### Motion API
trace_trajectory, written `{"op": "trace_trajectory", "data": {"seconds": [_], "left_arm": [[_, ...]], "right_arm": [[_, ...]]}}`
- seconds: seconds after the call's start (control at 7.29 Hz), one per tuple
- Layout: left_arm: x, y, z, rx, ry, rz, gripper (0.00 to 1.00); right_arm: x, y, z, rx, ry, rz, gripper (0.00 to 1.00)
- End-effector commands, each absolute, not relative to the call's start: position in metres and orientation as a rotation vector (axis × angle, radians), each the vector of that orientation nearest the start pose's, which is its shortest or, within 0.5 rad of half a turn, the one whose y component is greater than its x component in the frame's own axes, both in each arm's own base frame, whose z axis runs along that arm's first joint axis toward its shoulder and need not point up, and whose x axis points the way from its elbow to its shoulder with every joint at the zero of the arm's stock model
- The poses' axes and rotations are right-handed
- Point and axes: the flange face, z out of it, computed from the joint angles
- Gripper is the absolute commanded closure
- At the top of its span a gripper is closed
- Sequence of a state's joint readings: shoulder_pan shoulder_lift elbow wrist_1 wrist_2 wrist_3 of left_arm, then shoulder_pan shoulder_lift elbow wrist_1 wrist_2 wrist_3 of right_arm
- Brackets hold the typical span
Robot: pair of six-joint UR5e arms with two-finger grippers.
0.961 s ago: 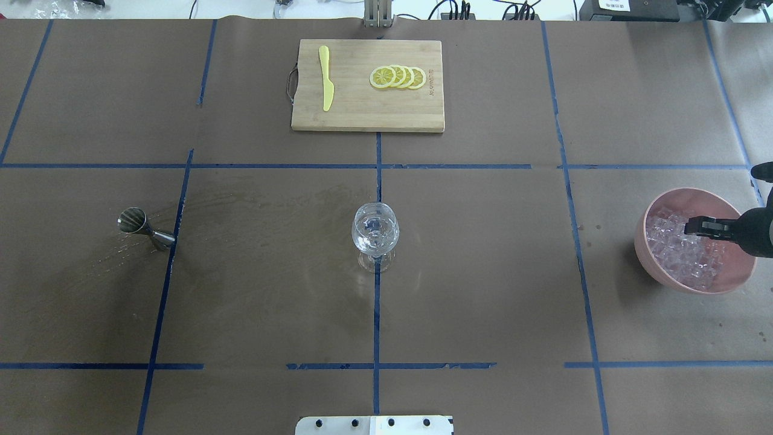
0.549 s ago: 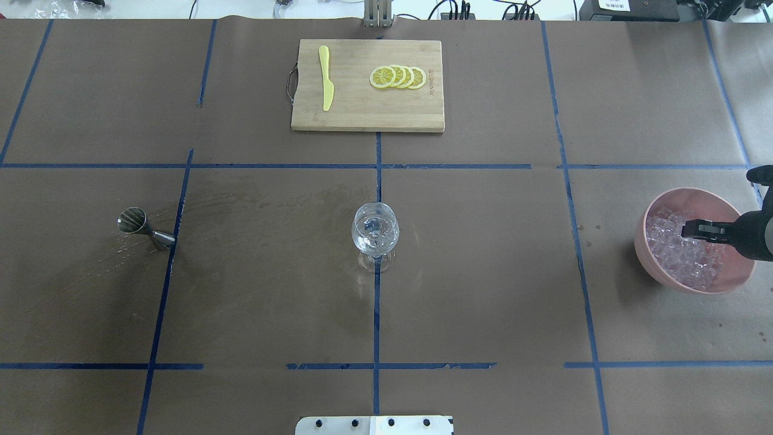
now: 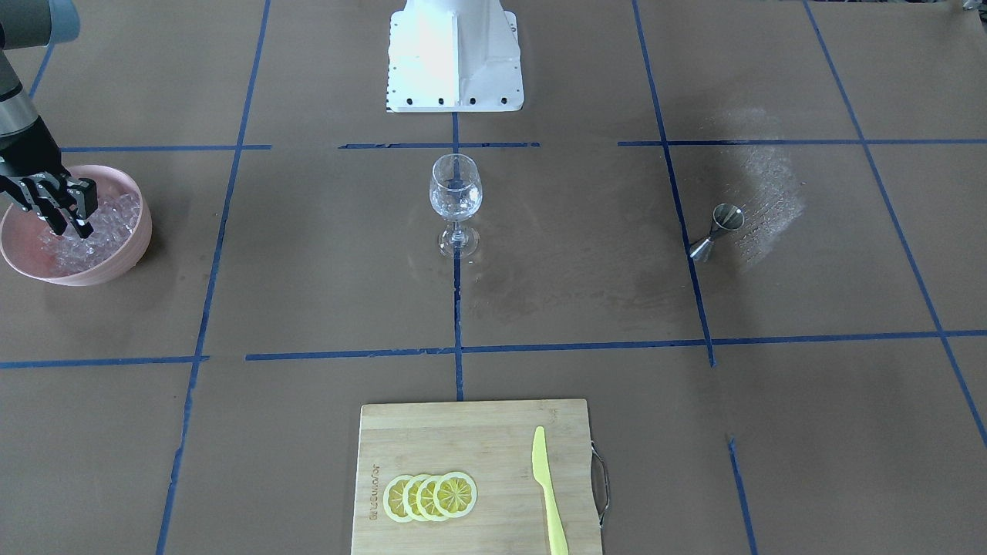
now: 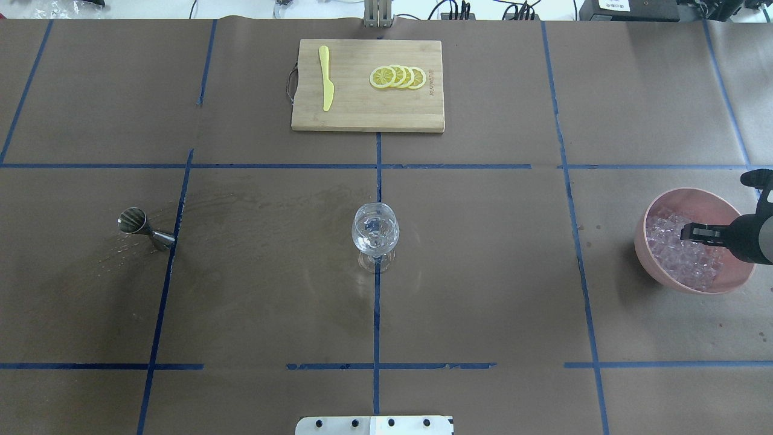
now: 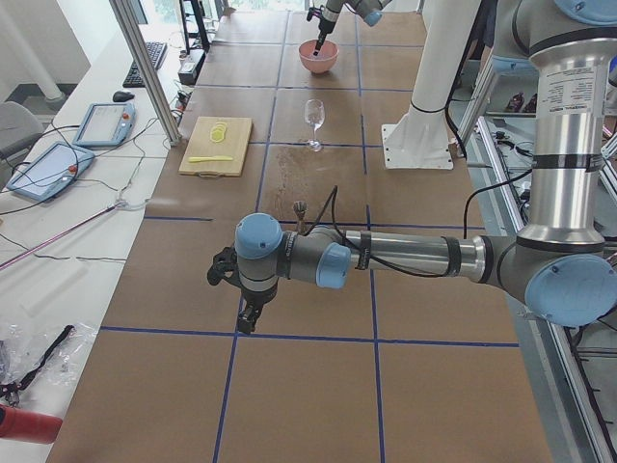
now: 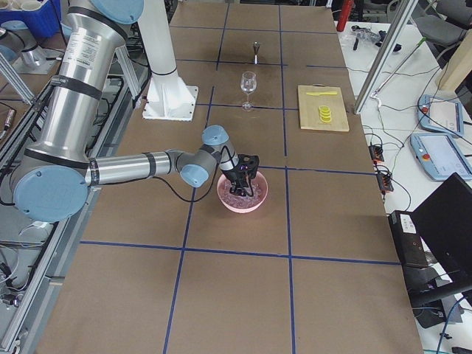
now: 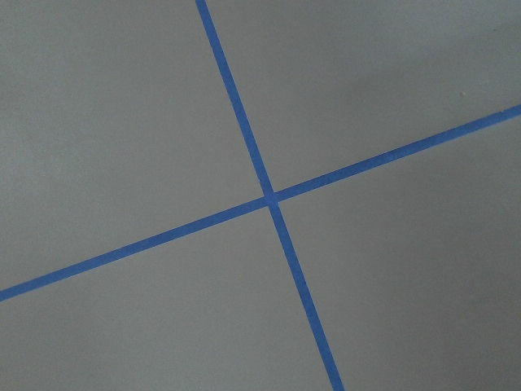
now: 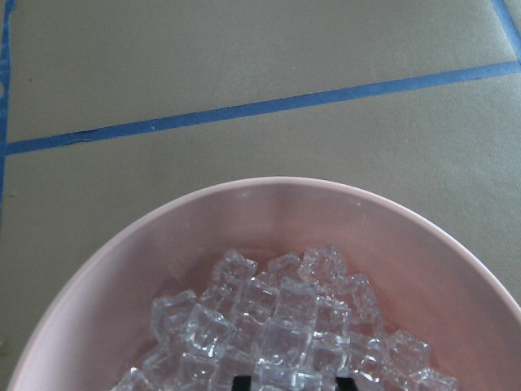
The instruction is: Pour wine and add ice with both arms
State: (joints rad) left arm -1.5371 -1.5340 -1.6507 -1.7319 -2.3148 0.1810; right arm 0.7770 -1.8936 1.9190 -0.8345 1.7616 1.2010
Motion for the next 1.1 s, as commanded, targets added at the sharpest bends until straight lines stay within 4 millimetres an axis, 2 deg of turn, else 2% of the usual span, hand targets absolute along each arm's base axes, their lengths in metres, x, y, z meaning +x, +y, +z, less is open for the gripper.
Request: {"op": "trace_trajectory", "data": {"seconds": [0.0, 0.14, 0.27, 0.41, 0.55, 0.69, 0.96], "left_arm": [[-0.049, -0.491, 0.623, 0.248, 0.727, 0.281, 0.00], [-0.049, -0.491, 0.623, 0.248, 0.728, 0.279, 0.00], [-0.049, -0.491, 0.623, 0.248, 0.726, 0.279, 0.00], [-0.049, -0.491, 0.621, 0.251, 0.726, 0.280, 0.00], [-0.050, -0.490, 0.627, 0.239, 0.725, 0.276, 0.00], [-0.051, -0.486, 0.626, 0.238, 0.722, 0.275, 0.00], [-0.052, -0.482, 0.630, 0.226, 0.723, 0.275, 0.00]], "right_arm": [[-0.203, -0.359, 0.554, 0.269, -0.743, 0.301, 1.00], [-0.201, -0.360, 0.541, 0.290, -0.760, 0.287, 1.00], [-0.200, -0.361, 0.518, 0.324, -0.793, 0.264, 1.00], [-0.193, -0.364, 0.491, 0.349, -0.822, 0.272, 1.00], [-0.199, -0.373, 0.448, 0.358, -0.843, 0.267, 1.00], [-0.216, -0.395, 0.400, 0.368, -0.850, 0.273, 1.00], [-0.272, -0.426, 0.309, 0.354, -0.851, 0.239, 1.00]]}}
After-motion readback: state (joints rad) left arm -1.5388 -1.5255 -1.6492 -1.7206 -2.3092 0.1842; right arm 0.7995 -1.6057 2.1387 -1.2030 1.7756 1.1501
